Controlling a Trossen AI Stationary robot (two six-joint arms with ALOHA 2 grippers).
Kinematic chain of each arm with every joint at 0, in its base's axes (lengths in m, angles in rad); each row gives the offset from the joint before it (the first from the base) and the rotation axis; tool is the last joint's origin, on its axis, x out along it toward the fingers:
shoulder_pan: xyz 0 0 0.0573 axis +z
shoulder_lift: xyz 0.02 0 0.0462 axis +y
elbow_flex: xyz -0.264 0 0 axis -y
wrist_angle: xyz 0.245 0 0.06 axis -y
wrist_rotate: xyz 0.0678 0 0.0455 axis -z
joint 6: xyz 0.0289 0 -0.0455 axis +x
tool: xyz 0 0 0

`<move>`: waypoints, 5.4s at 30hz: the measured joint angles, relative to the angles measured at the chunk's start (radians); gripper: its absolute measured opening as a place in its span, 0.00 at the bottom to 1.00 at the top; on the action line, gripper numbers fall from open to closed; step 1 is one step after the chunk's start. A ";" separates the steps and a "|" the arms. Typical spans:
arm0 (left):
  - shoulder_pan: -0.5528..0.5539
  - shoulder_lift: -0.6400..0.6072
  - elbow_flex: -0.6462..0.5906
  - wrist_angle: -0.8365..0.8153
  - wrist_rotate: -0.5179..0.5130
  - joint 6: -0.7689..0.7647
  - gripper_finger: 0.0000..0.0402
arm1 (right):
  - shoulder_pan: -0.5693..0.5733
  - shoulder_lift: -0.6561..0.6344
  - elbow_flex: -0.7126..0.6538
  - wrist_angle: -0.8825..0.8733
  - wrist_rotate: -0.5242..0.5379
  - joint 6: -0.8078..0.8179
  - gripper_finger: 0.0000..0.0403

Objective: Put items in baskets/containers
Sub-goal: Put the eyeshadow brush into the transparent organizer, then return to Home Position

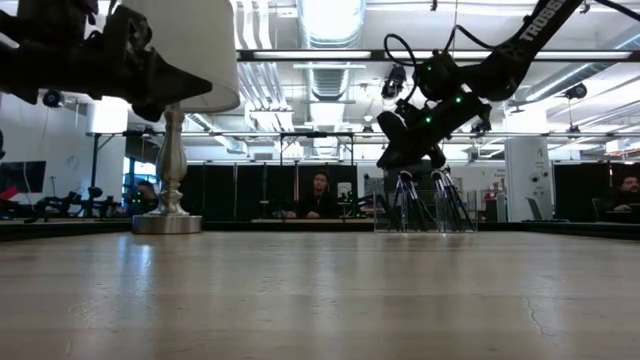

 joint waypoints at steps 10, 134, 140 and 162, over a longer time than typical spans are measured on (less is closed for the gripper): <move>0.049 -0.225 -0.002 -0.200 0.042 -0.014 0.00 | 0.009 -0.067 -0.004 -0.019 0.001 -0.038 0.30; 0.294 -0.618 -0.138 -0.493 0.063 -0.152 0.00 | 0.334 -1.369 -0.806 -0.258 0.185 -0.361 0.02; 0.293 -0.618 -0.138 -0.493 0.063 -0.152 0.00 | 0.334 -1.369 -0.806 -0.258 0.185 -0.361 0.02; 0.294 -0.618 -0.138 -0.492 0.063 -0.152 0.00 | 0.334 -1.369 -0.806 -0.258 0.185 -0.361 0.02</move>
